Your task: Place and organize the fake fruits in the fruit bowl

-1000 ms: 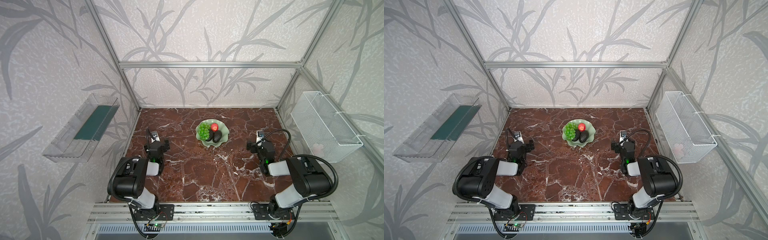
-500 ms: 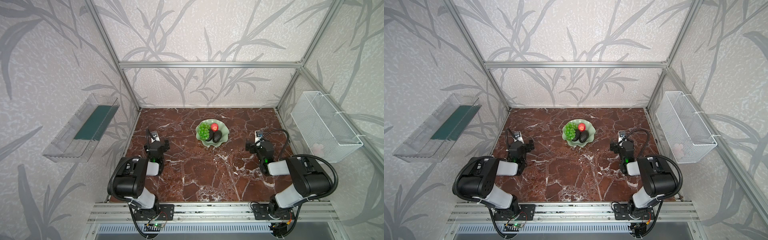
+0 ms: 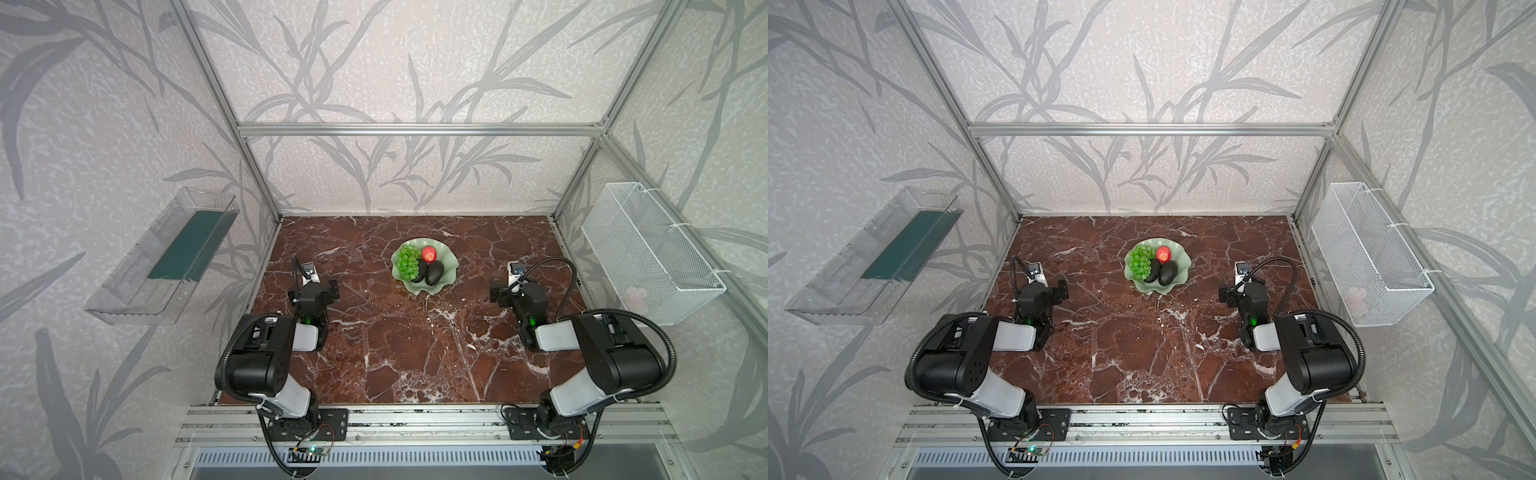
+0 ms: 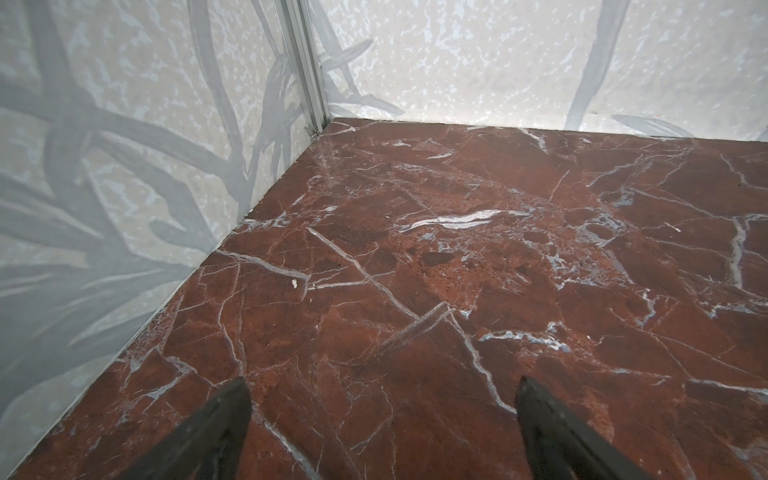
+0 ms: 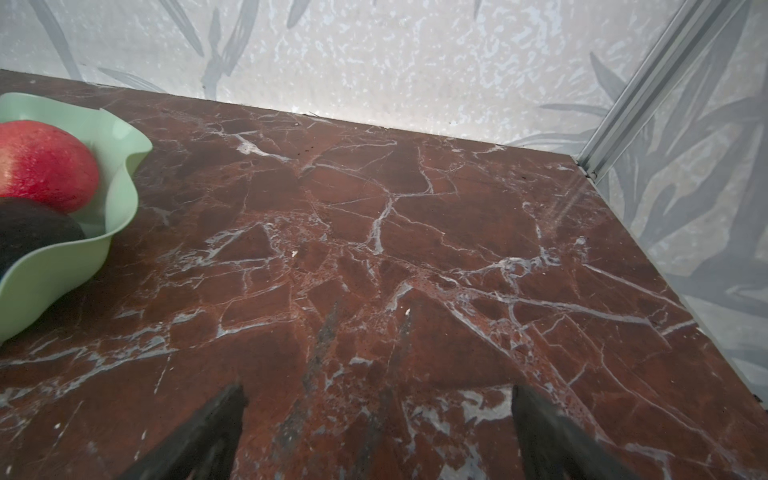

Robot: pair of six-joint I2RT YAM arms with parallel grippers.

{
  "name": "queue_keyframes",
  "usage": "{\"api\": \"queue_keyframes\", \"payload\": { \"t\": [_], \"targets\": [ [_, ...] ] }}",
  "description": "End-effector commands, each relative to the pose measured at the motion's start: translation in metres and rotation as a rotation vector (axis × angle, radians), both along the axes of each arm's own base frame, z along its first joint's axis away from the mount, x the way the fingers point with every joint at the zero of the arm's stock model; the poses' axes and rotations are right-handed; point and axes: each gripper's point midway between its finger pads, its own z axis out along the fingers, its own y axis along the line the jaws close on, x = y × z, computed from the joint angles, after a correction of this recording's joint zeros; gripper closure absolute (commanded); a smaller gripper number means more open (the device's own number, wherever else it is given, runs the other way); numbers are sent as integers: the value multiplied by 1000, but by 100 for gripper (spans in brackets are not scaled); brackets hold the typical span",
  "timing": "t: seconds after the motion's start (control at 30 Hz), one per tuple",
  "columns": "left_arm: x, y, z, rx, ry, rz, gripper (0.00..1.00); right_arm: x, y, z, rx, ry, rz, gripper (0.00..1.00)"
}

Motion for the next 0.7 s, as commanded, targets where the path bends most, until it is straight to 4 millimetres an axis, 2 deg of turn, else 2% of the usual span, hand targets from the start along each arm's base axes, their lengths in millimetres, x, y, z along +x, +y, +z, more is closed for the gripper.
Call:
{"api": "queue_keyframes", "payload": {
  "t": [0.0, 0.2, 0.47, 0.67],
  "targets": [
    [5, 2, 10, 7, -38, 8, 1, 4, -14, 9, 1, -37, -86, 1],
    [5, 2, 10, 7, -40, 8, 1, 3, -14, 9, 2, -32, -84, 1],
    [5, 2, 10, 7, -38, 8, 1, 6, 3, 7, -5, -13, 18, 1],
    [5, 2, 10, 7, -39, 8, 1, 6, 2, 7, -4, -15, 13, 1]
  ]
}}
